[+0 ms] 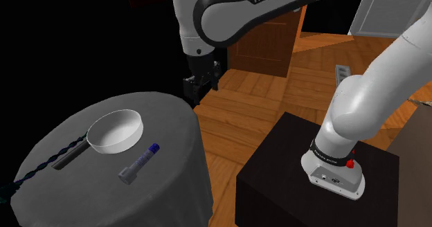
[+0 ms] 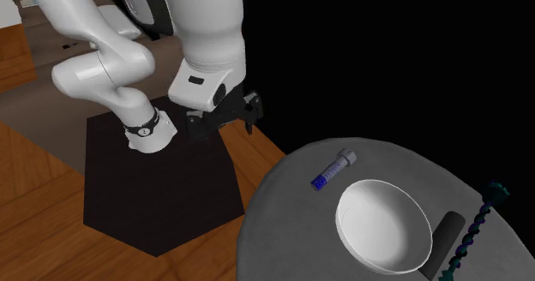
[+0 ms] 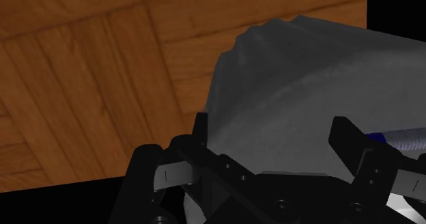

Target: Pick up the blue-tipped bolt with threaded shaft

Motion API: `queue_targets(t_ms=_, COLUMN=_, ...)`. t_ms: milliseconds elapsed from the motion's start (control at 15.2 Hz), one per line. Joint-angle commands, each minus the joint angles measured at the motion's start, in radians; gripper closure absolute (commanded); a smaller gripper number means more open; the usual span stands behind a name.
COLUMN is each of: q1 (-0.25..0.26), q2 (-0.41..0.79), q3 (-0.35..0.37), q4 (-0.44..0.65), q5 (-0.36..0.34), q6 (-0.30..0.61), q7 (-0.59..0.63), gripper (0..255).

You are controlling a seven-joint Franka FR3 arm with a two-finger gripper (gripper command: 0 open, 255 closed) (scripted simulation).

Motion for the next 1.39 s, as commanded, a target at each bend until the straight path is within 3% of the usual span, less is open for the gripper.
queue_targets(t_ms=0, q1=0.007, q2=0.066, q3=0.037, q4=0.04, q5=-0.007, q6=0.02, q7=0.053, gripper=0)
queue_targets(t_ms=660, q1=0.076, q2=0.429, q3=0.163, q4=0.297, q5=-0.136, q6=0.071, q7=0.318, gripper=0)
queue_targets(t_ms=1320, q1=0.268, q2=0.839, q3=0.161, q4=0.707, q5=-0.309, q6=0.006, q7=0.527, gripper=0)
